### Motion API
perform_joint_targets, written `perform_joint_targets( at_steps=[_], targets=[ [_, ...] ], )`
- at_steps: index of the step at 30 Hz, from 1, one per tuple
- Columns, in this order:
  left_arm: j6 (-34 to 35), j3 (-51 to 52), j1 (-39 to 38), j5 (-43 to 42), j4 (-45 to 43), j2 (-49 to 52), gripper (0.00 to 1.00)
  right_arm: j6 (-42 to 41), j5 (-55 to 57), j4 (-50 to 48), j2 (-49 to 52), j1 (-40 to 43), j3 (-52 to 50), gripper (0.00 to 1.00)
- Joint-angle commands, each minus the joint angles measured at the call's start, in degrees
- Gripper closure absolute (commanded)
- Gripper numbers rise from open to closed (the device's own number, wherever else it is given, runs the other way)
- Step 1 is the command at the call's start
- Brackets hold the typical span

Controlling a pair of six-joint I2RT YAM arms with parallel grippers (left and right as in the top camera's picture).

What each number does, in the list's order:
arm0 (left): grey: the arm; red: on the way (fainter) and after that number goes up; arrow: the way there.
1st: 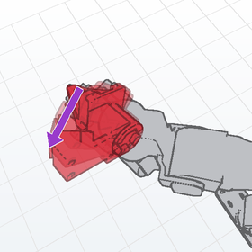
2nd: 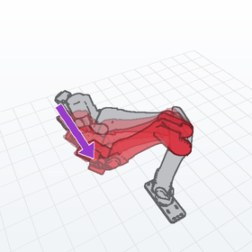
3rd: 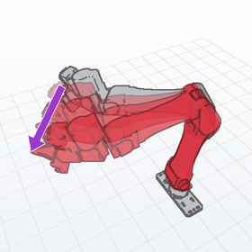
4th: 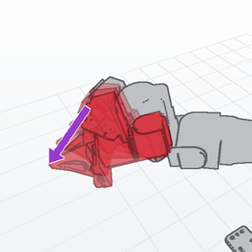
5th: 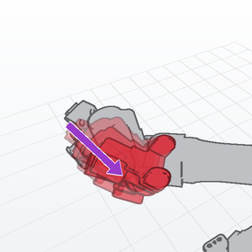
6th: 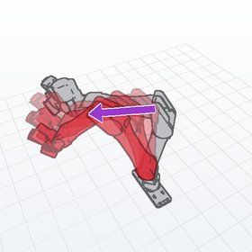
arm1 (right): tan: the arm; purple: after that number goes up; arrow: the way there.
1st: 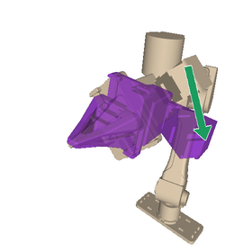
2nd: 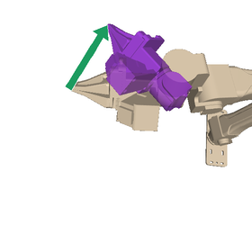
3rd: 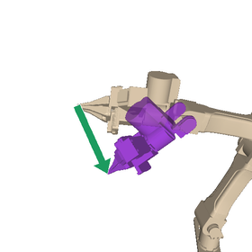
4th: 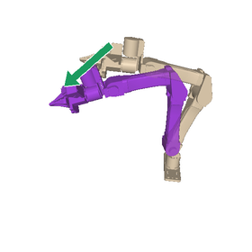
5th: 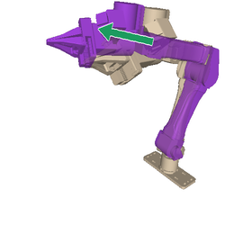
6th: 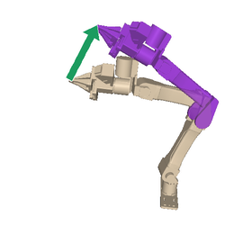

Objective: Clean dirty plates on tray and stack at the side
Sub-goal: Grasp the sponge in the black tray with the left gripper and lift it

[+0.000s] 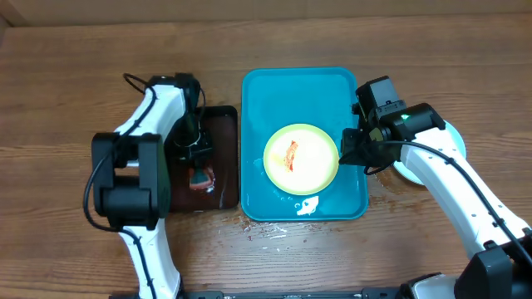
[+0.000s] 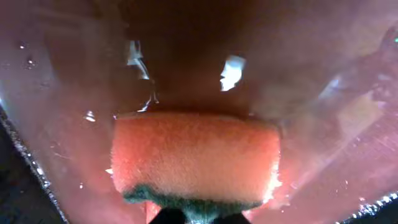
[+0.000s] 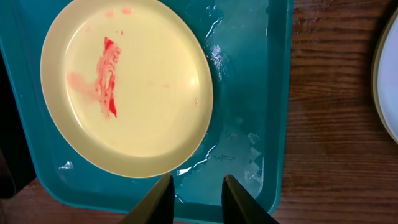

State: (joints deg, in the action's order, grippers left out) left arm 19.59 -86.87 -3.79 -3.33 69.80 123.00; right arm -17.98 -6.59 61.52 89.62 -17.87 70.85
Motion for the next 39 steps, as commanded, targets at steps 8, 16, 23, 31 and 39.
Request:
perform_joint_targets(
  at_steps=[8, 16, 23, 31, 39],
  targets=[
    [2.2, -1.6, -0.5, 0.8, 0.4, -2.9, 0.96, -9.7, 12.1, -1.7, -0.1, 2.1, -0.2, 0.68],
    [-0.3, -3.9, -0.5, 2.0, 1.4, -14.1, 0.96, -0.9, 5.2, -10.2, 0.2, 3.3, -4.4, 0.63],
    [-1.7, -4.0, -0.5, 4.0, 1.3, -22.0, 0.96, 1.9, 1.5, -22.1, 0.2, 3.3, -15.1, 0.57],
    [-1.6, -4.0, -0.5, 3.9, 1.3, -21.8, 0.96, 3.5, -0.7, -30.7, 3.2, 2.4, -21.8, 0.56],
    [-1.6, -3.3, -1.2, 3.9, 0.9, -20.5, 0.96, 5.5, -2.4, -35.8, 8.3, 1.0, -21.6, 0.56]
  ],
)
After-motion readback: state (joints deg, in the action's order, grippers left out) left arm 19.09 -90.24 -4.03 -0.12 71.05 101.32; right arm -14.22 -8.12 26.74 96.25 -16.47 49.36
